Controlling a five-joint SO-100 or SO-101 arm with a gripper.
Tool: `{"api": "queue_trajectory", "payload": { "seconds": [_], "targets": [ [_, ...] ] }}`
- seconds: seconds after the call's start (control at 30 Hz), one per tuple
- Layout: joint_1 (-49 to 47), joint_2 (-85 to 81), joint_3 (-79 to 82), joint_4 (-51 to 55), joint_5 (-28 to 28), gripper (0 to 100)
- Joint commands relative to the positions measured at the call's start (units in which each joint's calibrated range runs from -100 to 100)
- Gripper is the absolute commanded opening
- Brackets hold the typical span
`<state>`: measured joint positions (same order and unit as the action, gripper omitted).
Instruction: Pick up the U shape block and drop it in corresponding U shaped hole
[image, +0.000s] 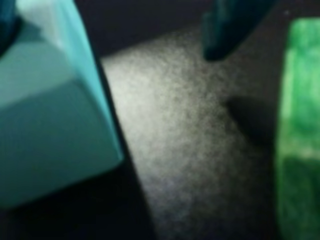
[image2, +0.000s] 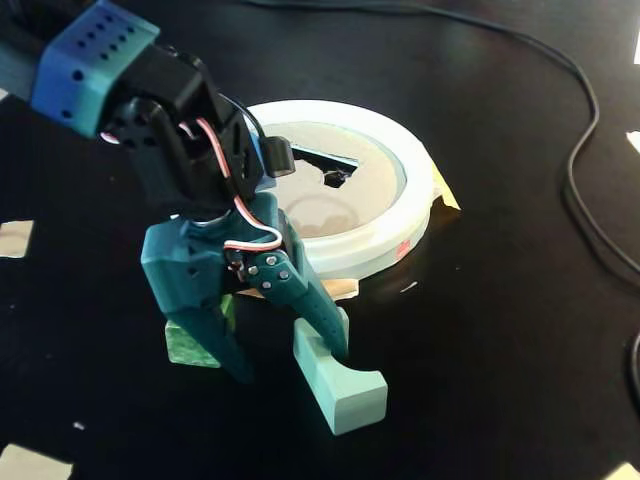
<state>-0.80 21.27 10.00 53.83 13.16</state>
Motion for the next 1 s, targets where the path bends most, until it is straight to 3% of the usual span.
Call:
{"api": "queue_trajectory", "payload": {
  "seconds": [0.0, 0.1, 0.2, 0.3, 0.97],
  "targets": [
    [0.9, -1.7, -4.9, 0.9, 0.1, 58],
    [0.9, -1.9, -4.9, 0.3, 0.0, 45],
    [0.9, -2.0, -4.9, -0.1, -0.2, 25],
    [0.9, -2.0, -4.9, -0.2, -0.2, 14],
    [2.8, -1.2, -4.9, -0.2, -0.2, 13]
  ]
}}
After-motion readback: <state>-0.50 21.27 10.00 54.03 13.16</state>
